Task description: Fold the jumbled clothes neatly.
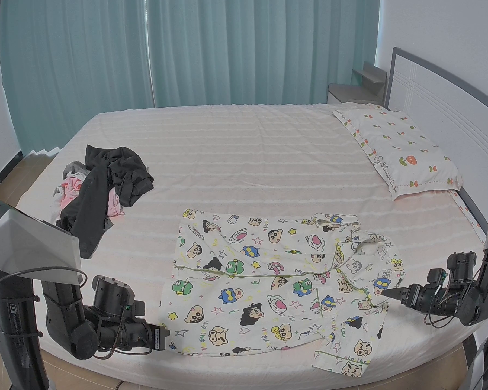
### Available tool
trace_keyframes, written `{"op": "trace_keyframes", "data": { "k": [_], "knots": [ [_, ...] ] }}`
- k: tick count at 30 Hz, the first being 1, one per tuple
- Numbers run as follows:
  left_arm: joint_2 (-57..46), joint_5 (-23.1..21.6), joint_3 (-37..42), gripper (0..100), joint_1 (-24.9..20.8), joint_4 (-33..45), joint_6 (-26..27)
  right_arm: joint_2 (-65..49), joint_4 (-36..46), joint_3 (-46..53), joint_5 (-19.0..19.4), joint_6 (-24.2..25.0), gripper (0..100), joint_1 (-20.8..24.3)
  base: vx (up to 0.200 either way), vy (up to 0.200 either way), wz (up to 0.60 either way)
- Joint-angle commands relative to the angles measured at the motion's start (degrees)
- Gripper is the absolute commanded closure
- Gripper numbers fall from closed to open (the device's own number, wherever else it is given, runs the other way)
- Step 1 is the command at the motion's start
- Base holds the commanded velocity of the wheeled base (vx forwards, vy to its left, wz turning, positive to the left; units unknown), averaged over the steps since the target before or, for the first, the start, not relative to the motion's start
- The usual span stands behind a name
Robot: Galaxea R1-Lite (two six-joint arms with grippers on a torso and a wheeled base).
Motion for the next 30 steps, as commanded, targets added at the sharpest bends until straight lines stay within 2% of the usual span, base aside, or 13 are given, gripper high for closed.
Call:
{"op": "trace_keyframes", "data": {
  "k": [1, 4, 5, 13, 15, 17, 19, 20, 21, 22, 24, 28, 30],
  "knots": [
    [-0.1, 0.1, 0.4, 100, 0.2, -0.1, 0.0, 0.2, 0.0, 0.1, 0.0, 0.0, 0, 0.0, 0.000, 0.000, 0.00],
    [0.0, 0.1, 0.1, 100, 0.3, -0.2, 0.0, 0.1, 0.0, 0.2, 0.0, 0.0, 0, 0.0, 0.000, 0.000, 0.00],
    [0.0, 0.1, 0.1, 0, 0.3, -0.2, 0.0, 0.1, 0.0, 0.2, 0.0, 0.0, 0, 0.0, 0.000, 0.000, 0.00],
    [-0.3, 1.3, 0.7, 0, 0.7, -0.5, -0.6, 0.1, 0.0, 0.8, -0.1, -0.3, 0, 0.0, 0.000, 0.000, 0.00],
    [-3.6, 0.8, 2.4, 0, 1.7, -0.5, -2.1, 0.2, 0.0, 1.6, -0.1, -1.6, 0, 0.0, 0.000, 0.000, 0.00],
    [-5.9, 0.6, 3.0, 0, 1.4, -0.6, -4.9, 0.2, 0.0, 1.9, -0.1, -2.4, 0, 0.0, 0.000, 0.000, 0.00],
    [-12.1, 0.4, 4.8, 0, -0.3, -0.5, -11.8, 0.9, 0.0, 2.7, -0.1, -4.0, 0, 0.0, 0.000, 0.000, 0.00],
    [-12.1, 0.4, 4.8, 0, -0.3, -0.5, -11.8, 0.9, 0.0, 2.8, -0.1, -4.2, 0, 0.0, 0.000, 0.000, 0.00],
    [-15.4, 0.4, 5.7, 0, -2.2, -0.5, -16.1, 1.9, 0.0, 3.4, -0.1, -6.5, 0, 0.1, 0.000, 0.000, 0.00],
    [-15.4, 0.4, 5.7, 0, -2.2, -0.5, -16.1, 1.9, 0.0, 3.4, -0.1, -6.5, 0, 0.1, -0.200, 0.000, 0.00],
    [-17.5, 0.4, 6.6, 0, -4.8, -0.5, -20.4, 3.6, -0.1, 4.2, -0.2, -10.4, 0, 0.5, -0.200, 0.000, 0.00],
    [-15.9, 1.3, 7.0, 0, -7.6, -0.6, -21.5, 6.2, -2.1, 6.3, -0.6, -15.7, 0, 1.3, -0.200, 0.000, 0.00],
    [-15.3, 1.4, 7.0, 0, -7.7, -0.6, -21.5, 6.7, -2.8, 6.7, -0.6, -16.2, 0, 1.5, -0.200, 0.000, 0.00]
  ]
}}
